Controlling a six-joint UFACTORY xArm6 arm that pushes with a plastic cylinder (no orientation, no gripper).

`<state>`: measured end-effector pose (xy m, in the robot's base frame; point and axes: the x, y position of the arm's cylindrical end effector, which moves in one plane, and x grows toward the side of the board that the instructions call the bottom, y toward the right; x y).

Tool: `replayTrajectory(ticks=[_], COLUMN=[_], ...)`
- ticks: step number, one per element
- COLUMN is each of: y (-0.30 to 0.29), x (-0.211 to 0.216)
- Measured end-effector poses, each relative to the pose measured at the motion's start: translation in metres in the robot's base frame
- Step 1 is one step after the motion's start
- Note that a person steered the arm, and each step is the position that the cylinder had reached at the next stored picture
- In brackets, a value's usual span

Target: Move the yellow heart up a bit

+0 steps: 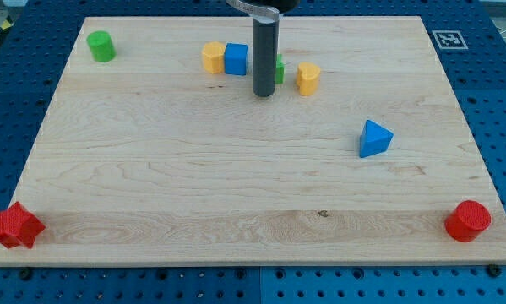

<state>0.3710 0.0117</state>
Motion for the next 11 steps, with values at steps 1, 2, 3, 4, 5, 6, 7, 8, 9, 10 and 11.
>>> replayTrajectory(ticks=[1, 2, 3, 4, 5, 6, 7, 8, 9, 10, 11], y=[0.000, 0.000, 0.000, 0.013, 0.042, 0.047, 0.071, 0.071, 0.071, 0.071, 0.071], x=[-0.005, -0.019, -0.016, 0.041, 0.046, 0.045, 0.023, 0.022, 0.009, -0.015, -0.036])
